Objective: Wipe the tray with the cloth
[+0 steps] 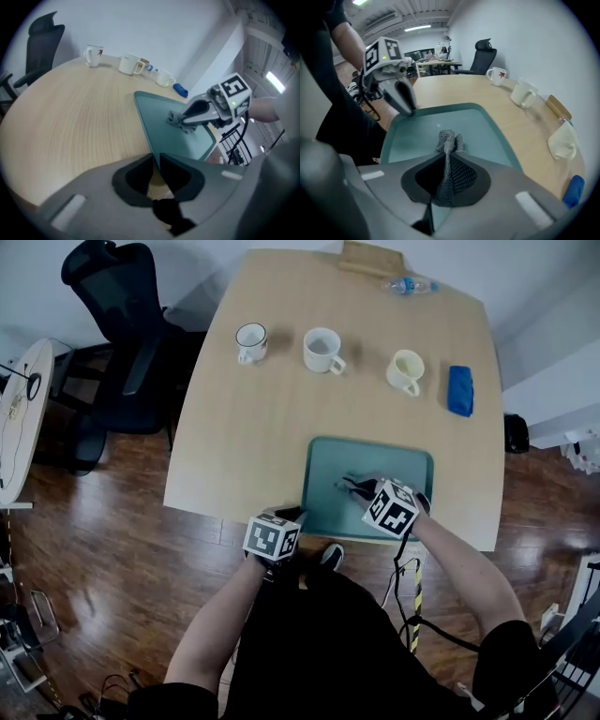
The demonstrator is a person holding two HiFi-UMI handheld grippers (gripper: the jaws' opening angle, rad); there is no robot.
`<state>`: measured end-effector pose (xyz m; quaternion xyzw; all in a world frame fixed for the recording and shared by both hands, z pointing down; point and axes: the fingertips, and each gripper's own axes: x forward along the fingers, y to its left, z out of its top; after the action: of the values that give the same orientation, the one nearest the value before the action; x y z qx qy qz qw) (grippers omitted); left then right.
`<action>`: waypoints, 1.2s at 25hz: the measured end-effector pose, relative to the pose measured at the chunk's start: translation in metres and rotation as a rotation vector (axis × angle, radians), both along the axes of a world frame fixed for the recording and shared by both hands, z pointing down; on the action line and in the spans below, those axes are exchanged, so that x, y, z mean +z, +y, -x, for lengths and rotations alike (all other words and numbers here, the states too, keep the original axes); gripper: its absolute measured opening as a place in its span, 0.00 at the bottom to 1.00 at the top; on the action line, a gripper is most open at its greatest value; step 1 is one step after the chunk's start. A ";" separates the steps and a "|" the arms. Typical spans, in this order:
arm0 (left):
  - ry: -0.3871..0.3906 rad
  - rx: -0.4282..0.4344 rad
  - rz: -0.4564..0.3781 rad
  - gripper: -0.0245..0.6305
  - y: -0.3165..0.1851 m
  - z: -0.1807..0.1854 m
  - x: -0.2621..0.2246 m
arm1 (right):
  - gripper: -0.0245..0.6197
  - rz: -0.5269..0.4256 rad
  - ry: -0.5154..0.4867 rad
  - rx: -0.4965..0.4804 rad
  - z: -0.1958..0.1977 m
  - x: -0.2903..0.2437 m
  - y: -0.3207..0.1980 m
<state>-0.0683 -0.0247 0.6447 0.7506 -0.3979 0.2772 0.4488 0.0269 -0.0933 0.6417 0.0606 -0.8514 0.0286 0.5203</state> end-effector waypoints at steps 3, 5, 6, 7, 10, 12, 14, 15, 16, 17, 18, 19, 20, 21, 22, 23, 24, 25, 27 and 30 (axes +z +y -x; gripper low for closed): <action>0.007 -0.007 0.001 0.11 -0.001 0.000 0.000 | 0.08 0.071 -0.003 -0.082 -0.006 0.000 0.050; 0.012 -0.008 0.000 0.11 -0.001 0.000 0.000 | 0.08 0.118 -0.003 -0.114 -0.013 0.000 0.077; 0.014 -0.009 -0.001 0.11 -0.001 0.000 0.000 | 0.08 0.138 -0.004 -0.124 -0.016 0.001 0.087; 0.014 -0.009 -0.001 0.11 -0.001 0.000 0.000 | 0.08 0.156 -0.007 -0.129 -0.019 0.000 0.094; 0.011 -0.008 -0.004 0.11 -0.002 -0.001 0.000 | 0.08 0.189 -0.016 -0.128 -0.028 0.002 0.096; 0.014 -0.002 -0.006 0.11 -0.001 -0.004 0.001 | 0.08 0.175 -0.013 -0.109 -0.034 0.004 0.078; 0.010 0.003 -0.006 0.11 0.000 -0.004 0.001 | 0.08 0.128 -0.010 -0.057 -0.038 0.005 0.044; 0.004 0.002 -0.007 0.11 -0.001 -0.003 0.000 | 0.08 0.100 -0.008 -0.021 -0.041 0.005 0.022; 0.000 0.002 -0.007 0.11 -0.001 -0.002 -0.001 | 0.08 0.078 -0.007 0.016 -0.043 0.006 0.000; -0.002 0.001 -0.008 0.11 -0.002 -0.002 -0.002 | 0.08 0.063 -0.007 0.055 -0.045 0.007 -0.020; -0.004 0.000 -0.008 0.11 -0.002 -0.002 -0.002 | 0.08 0.053 -0.006 0.092 -0.047 0.008 -0.038; -0.004 0.000 -0.008 0.11 -0.002 -0.002 -0.002 | 0.08 0.039 -0.001 0.120 -0.048 0.008 -0.054; -0.003 0.001 -0.009 0.11 -0.002 -0.003 -0.001 | 0.08 0.014 0.012 0.134 -0.050 0.007 -0.069; -0.001 0.005 -0.010 0.11 -0.001 -0.005 0.000 | 0.08 -0.018 0.031 0.137 -0.053 0.005 -0.082; 0.000 0.007 -0.010 0.11 -0.001 -0.005 0.000 | 0.08 -0.051 0.052 0.136 -0.055 0.004 -0.092; -0.004 0.007 -0.011 0.11 -0.001 -0.004 0.000 | 0.08 -0.078 0.069 0.135 -0.058 0.004 -0.099; -0.010 0.005 -0.012 0.11 -0.002 -0.003 0.000 | 0.08 -0.097 0.078 0.140 -0.060 0.004 -0.103; -0.014 0.004 -0.013 0.11 -0.002 -0.002 0.000 | 0.08 -0.108 0.078 0.154 -0.061 0.003 -0.105; -0.016 -0.001 -0.015 0.11 -0.002 -0.001 0.000 | 0.08 -0.113 0.062 0.190 -0.063 0.003 -0.098; -0.007 0.001 -0.015 0.11 -0.001 -0.001 0.001 | 0.08 -0.077 0.016 0.198 -0.067 0.005 -0.060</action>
<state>-0.0671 -0.0254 0.6459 0.7531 -0.4014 0.2771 0.4415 0.0937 -0.1537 0.6465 0.1647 -0.8374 0.0466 0.5191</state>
